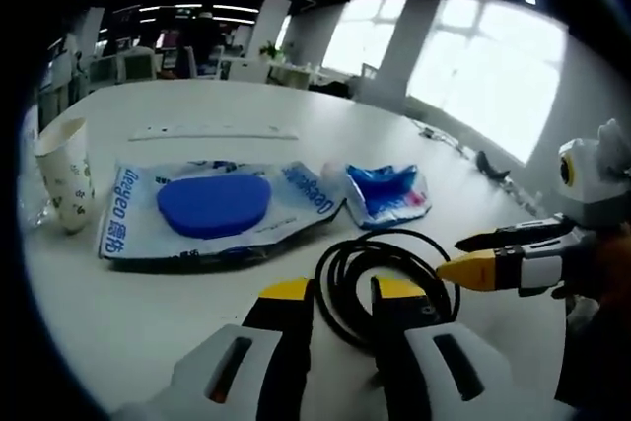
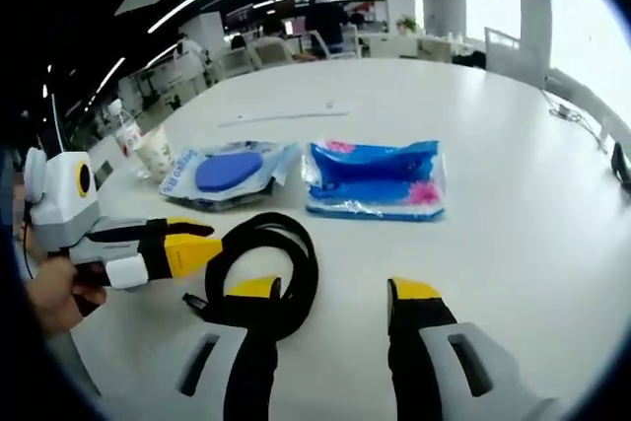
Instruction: Arrange the tabletop items into an orderly group along one side of the table until the central work area is clear of visible clutter.
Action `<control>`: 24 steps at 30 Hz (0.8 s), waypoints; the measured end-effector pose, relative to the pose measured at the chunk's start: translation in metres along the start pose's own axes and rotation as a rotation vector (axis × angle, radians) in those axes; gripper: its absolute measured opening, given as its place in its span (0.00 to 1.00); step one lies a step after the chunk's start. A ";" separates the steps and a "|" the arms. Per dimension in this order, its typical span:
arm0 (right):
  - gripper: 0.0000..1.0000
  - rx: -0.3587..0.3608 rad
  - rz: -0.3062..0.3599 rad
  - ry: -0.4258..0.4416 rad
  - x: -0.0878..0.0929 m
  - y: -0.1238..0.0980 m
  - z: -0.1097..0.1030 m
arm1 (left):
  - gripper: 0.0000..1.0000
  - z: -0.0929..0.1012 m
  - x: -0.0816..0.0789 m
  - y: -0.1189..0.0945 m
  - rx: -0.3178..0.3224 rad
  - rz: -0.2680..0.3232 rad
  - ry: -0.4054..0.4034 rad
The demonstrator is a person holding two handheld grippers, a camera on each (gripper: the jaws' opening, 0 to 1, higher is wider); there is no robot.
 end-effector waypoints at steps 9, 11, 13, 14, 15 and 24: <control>0.78 -0.072 0.011 -0.035 -0.011 -0.007 -0.012 | 0.55 -0.007 -0.012 -0.010 0.023 0.005 0.043; 0.83 -0.101 0.015 -0.047 -0.015 -0.011 -0.017 | 0.60 -0.011 -0.016 -0.016 0.034 0.006 0.058; 0.87 -0.121 0.023 -0.032 -0.020 -0.017 -0.021 | 0.65 -0.016 -0.022 -0.024 0.045 0.017 0.066; 0.89 -0.130 0.032 -0.025 -0.023 -0.019 -0.024 | 0.67 -0.020 -0.026 -0.029 0.050 0.023 0.086; 0.91 -0.142 0.041 -0.026 -0.025 -0.022 -0.027 | 0.70 -0.024 -0.028 -0.032 0.049 0.025 0.096; 1.00 -0.216 0.035 -0.114 -0.035 -0.046 -0.052 | 0.85 -0.057 -0.057 -0.079 0.051 0.046 0.151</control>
Point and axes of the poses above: the point that each gripper's makers call its tool centre point, and the gripper's own axes: y roughly forward along the fingers, z roughly to its right, x roughly out of its underside, the point moved 3 cm from there along -y, roughly backward along the fingers, and after that the axes turned 15 degrees about z, right-handed, at the moved point
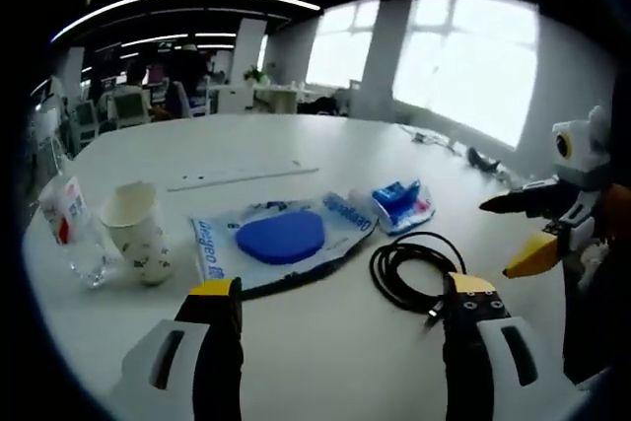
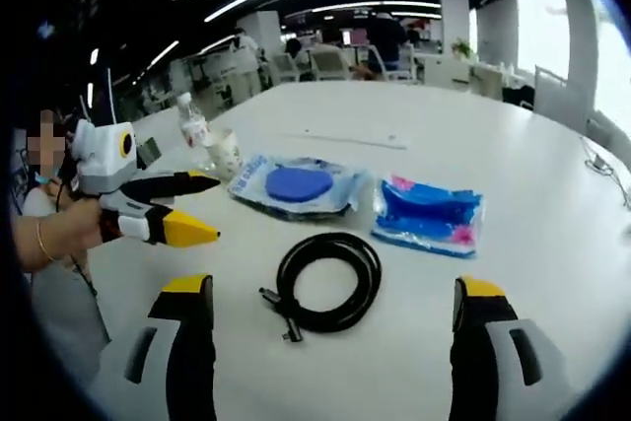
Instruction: Arrange the tabletop items into an orderly group along one side of the table until the central work area is clear of visible clutter.
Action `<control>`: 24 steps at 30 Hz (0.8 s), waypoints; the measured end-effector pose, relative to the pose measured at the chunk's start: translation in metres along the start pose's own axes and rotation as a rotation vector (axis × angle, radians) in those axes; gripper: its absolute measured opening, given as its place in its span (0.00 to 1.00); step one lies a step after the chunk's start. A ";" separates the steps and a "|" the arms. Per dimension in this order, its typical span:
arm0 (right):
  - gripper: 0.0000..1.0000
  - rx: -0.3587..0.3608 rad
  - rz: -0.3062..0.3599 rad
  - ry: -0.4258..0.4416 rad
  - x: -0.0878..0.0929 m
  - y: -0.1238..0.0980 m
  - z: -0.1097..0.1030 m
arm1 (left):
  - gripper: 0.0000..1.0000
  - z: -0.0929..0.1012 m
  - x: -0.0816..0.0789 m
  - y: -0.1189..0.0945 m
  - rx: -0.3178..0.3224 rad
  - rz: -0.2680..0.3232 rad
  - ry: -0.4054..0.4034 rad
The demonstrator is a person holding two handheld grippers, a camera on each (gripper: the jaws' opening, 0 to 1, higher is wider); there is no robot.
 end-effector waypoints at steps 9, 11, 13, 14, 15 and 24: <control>1.00 -0.060 -0.003 -0.053 -0.005 -0.026 -0.023 | 0.92 -0.031 -0.013 -0.065 -0.011 -0.003 0.005; 1.00 -0.064 0.004 -0.058 -0.008 -0.034 -0.027 | 0.93 -0.038 -0.014 -0.082 -0.025 -0.017 0.007; 1.00 -0.070 0.007 -0.048 -0.009 -0.041 -0.030 | 0.93 -0.043 -0.015 -0.098 -0.033 -0.022 0.014; 1.00 -0.071 0.008 -0.048 -0.009 -0.043 -0.031 | 0.93 -0.045 -0.016 -0.104 -0.035 -0.023 0.020; 1.00 -0.073 0.009 -0.050 -0.010 -0.046 -0.033 | 0.93 -0.048 -0.016 -0.115 -0.047 -0.029 0.025; 1.00 -0.076 0.031 -0.068 -0.011 -0.069 -0.042 | 0.94 -0.055 -0.017 -0.171 -0.092 -0.040 0.044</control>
Point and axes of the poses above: the point that each gripper's makers call its tool centre point, and the gripper's own axes: y roughly forward along the fingers, z roughly to its right, x roughly out of its underside, the point moved 3 cm from there along -y, roughly backward along the fingers, and after that the axes turned 15 degrees about z, right-handed, at the moved point
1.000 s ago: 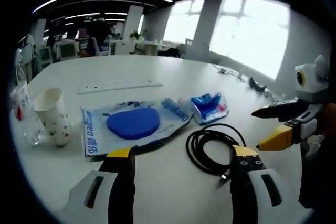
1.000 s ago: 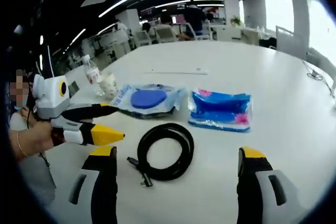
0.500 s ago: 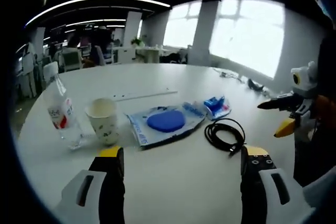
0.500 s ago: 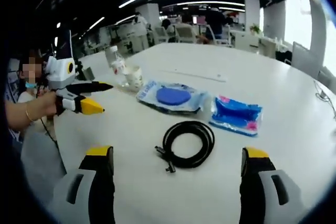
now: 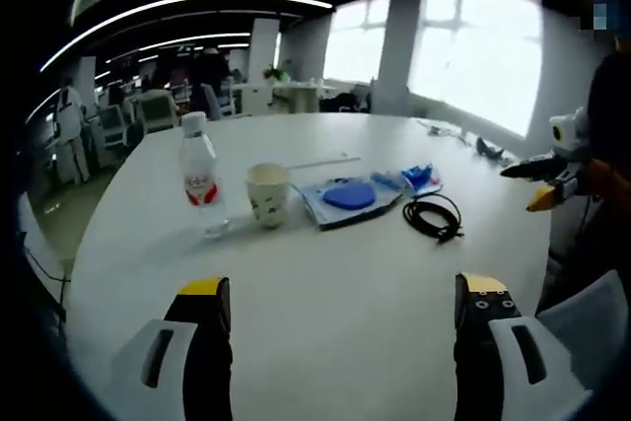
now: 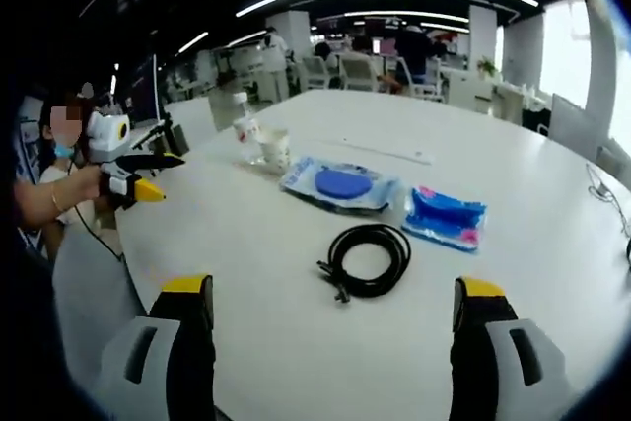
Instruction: Arrange the tabletop items into an orderly group along one side of the table until the central work area is clear of visible clutter.
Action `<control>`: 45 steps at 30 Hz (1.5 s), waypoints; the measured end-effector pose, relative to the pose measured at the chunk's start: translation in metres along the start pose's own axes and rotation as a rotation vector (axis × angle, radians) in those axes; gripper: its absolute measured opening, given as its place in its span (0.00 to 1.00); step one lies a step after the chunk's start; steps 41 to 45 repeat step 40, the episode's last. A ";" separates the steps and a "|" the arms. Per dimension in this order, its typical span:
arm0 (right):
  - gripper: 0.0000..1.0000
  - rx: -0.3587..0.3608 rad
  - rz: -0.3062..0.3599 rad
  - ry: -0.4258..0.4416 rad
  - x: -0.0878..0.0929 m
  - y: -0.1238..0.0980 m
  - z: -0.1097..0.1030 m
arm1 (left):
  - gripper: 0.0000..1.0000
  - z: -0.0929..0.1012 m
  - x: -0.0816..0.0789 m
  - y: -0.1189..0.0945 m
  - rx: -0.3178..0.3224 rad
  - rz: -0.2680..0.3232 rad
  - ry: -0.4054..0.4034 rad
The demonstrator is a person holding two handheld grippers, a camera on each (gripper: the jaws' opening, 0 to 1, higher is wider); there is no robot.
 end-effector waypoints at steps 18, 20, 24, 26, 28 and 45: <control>1.00 -0.004 0.022 0.013 0.010 -0.029 -0.014 | 0.95 0.003 0.008 -0.042 -0.045 -0.009 -0.026; 1.00 -0.002 0.020 0.012 0.011 -0.029 -0.014 | 0.94 0.002 0.010 -0.044 -0.050 -0.017 -0.032; 1.00 -0.002 0.018 0.017 0.015 -0.030 -0.016 | 0.94 -0.001 0.011 -0.049 -0.061 -0.015 -0.036; 1.00 -0.001 0.017 0.012 0.016 -0.031 -0.016 | 0.94 -0.001 0.012 -0.051 -0.064 -0.013 -0.044; 1.00 0.000 0.012 0.014 0.017 -0.031 -0.016 | 0.94 -0.001 0.011 -0.051 -0.068 -0.010 -0.043; 1.00 0.004 0.002 0.000 0.020 -0.033 -0.014 | 0.95 0.000 0.014 -0.055 -0.074 -0.015 -0.040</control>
Point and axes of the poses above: the point that each gripper's makers call its tool centre point, and the gripper's own axes: y roughly forward along the fingers, z roughly to its right, x roughly out of its underside, the point moved 3 cm from there along -y, roughly backward along the fingers, and after that the axes turned 15 degrees about z, right-handed, at the moved point
